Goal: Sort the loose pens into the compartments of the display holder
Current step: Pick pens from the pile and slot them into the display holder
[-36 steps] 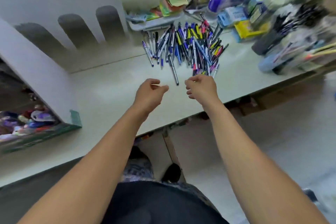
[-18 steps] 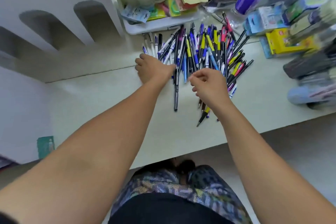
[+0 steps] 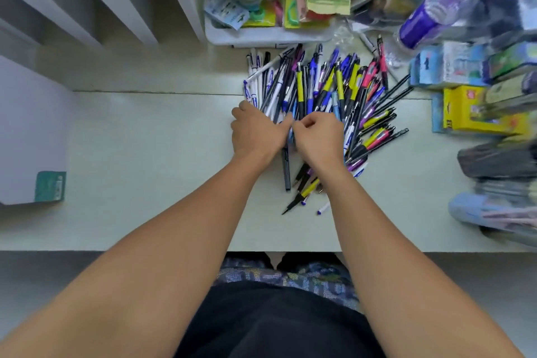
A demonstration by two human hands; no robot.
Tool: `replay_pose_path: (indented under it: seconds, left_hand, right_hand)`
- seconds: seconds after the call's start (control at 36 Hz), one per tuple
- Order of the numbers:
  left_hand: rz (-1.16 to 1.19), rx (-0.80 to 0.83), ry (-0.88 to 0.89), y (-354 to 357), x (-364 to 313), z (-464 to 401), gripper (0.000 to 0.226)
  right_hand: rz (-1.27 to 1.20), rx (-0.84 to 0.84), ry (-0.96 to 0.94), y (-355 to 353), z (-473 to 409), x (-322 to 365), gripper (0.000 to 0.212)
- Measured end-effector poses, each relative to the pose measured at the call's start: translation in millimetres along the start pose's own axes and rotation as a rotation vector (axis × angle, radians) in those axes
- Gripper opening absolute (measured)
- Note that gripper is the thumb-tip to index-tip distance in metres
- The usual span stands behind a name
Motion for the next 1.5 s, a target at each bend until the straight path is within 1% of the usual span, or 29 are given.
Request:
replay_pose_path:
  seconds: [0.06, 0.08, 0.19, 0.28, 0.36, 0.39, 0.47, 0.58, 0.67, 0.78, 0.83, 0.92, 0.97, 1.03, 1.08, 1.14, 1.22, 1.25, 1.31, 1.33, 1.36, 1.42, 1.44, 1.5]
  left_hand:
    - [-0.045, -0.009, -0.035, 4, -6, 3, 0.101]
    - [-0.056, -0.014, -0.05, 5, -10, 3, 0.103]
    - [-0.095, -0.025, -0.06, 7, -25, -3, 0.092]
    - [-0.089, -0.002, -0.047, 7, -25, -4, 0.071]
    - [-0.034, 0.033, -0.041, 8, -18, -2, 0.035]
    - [-0.023, 0.052, -0.042, 8, -16, -1, 0.027]
    - [0.013, 0.144, -0.076, 10, -8, 6, 0.017]
    - [0.101, 0.26, -0.139, 11, 9, 19, 0.021]
    - [0.086, 0.287, -0.143, 5, 22, 29, 0.022]
    - [0.083, 0.395, -0.155, 2, 40, 43, 0.031]
    - [0.069, 0.425, -0.152, -1, 45, 48, 0.033]
    - [0.059, 0.412, -0.13, -13, 57, 54, 0.032]
    - [0.02, 0.37, -0.082, -25, 61, 57, 0.031]
    - [-0.011, 0.316, -0.03, -36, 64, 61, 0.026]
    - [0.001, 0.288, -0.007, -45, 68, 63, 0.028]
    - [0.072, 0.314, -0.022, -47, 75, 63, 0.029]
    - [0.206, 0.425, -0.048, -43, 81, 64, 0.031]
    - [0.241, 0.469, -0.039, -41, 80, 66, 0.032]
    - [0.287, 0.557, 0.002, -38, 76, 71, 0.034]
    - [0.289, 0.593, 0.024, -36, 75, 73, 0.034]
    - [0.28, 0.62, 0.041, -34, 74, 75, 0.033]
    - [0.244, 0.655, 0.063, -29, 74, 77, 0.033]
    - [0.23, 0.662, 0.071, -27, 73, 77, 0.034]
    - [0.224, 0.667, 0.081, -24, 69, 77, 0.035]
  right_hand:
    - [0.003, -0.012, -0.013, -13, -6, -2, 0.025]
    - [0.006, -0.017, -0.022, -20, -9, -3, 0.023]
    - [-0.032, -0.042, -0.064, -41, -19, -11, 0.023]
    - [-0.048, -0.046, -0.076, -51, -26, -19, 0.022]
    - [-0.067, -0.011, -0.074, -50, -27, -23, 0.021]
    - [-0.067, 0.001, -0.078, -49, -27, -23, 0.021]
    - [-0.059, 0.047, -0.112, -44, -23, -17, 0.02]
    - [-0.082, 0.105, -0.124, -33, -19, -7, 0.019]
    - [-0.082, 0.127, -0.147, -26, -17, 4, 0.017]
    - [-0.089, 0.176, -0.137, -15, -15, 10, 0.017]
    - [-0.09, 0.193, -0.134, -12, -15, 11, 0.017]
    - [-0.071, 0.223, -0.132, -6, -5, 16, 0.018]
    - [-0.067, 0.247, -0.131, -1, 0, 18, 0.017]
    - [-0.068, 0.263, -0.137, 4, 5, 19, 0.017]
    - [-0.088, 0.285, -0.111, 10, 10, 20, 0.019]
    - [-0.131, 0.319, -0.067, 17, 14, 21, 0.026]
    - [-0.31, 0.368, 0.077, 30, 19, 22, 0.05]
    - [-0.377, 0.387, 0.153, 35, 20, 20, 0.054]
    - [-0.504, 0.425, 0.294, 45, 22, 17, 0.053]
    - [-0.571, 0.437, 0.337, 49, 23, 17, 0.059]
    - [-0.641, 0.442, 0.353, 52, 22, 17, 0.068]
    - [-0.733, 0.395, 0.3, 52, 18, 20, 0.077]
    - [-0.736, 0.366, 0.251, 49, 17, 22, 0.074]
    - [-0.709, 0.339, 0.17, 44, 15, 27, 0.05]
Point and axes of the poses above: each hand's wrist, its own z-axis away from the middle knuckle, its own y-axis out of the palm, x = y × z, the point moved 8 cm from there along -z, towards the middle knuckle, and after that the axes turned 9 degrees about -z, right-handed, at the moved point
